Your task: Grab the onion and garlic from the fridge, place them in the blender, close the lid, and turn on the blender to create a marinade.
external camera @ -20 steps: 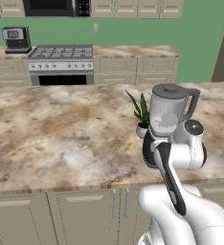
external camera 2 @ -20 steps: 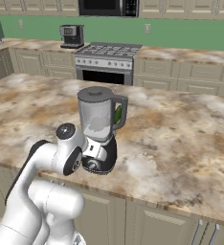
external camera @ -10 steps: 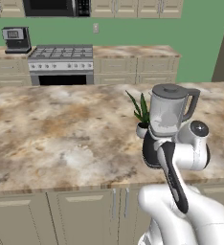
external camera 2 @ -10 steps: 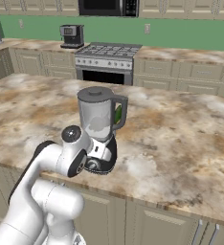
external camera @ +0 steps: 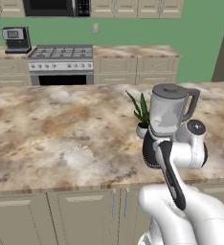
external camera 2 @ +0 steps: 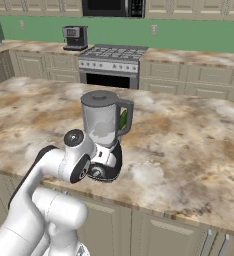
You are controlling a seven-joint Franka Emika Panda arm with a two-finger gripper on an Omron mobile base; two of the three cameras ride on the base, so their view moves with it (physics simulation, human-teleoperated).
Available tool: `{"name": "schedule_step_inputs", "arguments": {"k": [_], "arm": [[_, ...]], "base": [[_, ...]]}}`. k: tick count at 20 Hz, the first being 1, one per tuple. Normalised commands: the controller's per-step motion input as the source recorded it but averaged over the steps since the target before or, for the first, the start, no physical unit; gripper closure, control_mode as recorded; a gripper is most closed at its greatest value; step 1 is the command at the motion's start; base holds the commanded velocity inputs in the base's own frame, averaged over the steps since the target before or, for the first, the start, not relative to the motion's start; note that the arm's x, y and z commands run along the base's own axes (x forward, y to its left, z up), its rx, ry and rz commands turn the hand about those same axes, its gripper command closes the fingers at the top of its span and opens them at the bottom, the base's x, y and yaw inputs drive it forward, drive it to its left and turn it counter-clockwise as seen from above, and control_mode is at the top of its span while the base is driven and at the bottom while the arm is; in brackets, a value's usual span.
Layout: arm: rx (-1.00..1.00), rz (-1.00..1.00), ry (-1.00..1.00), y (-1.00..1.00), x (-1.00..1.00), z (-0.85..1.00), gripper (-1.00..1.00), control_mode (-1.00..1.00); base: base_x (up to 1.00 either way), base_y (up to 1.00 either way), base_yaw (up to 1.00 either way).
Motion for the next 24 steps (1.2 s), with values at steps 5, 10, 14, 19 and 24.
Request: {"name": "schedule_step_inputs", "arguments": {"k": [5, 10, 14, 19, 24], "arm": [[-0.02, 0.00, 0.00, 0.05, 0.00, -0.19, 1.00, -1.00], [-0.01, 0.00, 0.00, 0.31, 0.00, 0.00, 1.00, -1.00], [0.00, 0.00, 0.00, 0.01, 0.07, -0.03, 1.00, -1.00], [0.00, 0.00, -0.01, -0.15, 0.00, -0.10, 1.00, -1.00], [0.00, 0.00, 0.00, -0.05, 0.00, -0.08, 1.00, -1.00]], "base": [[0.00, 0.00, 0.00], [0.00, 0.00, 0.00], [0.00, 0.00, 0.00], [0.00, 0.00, 0.00], [0.00, 0.00, 0.00]]}}
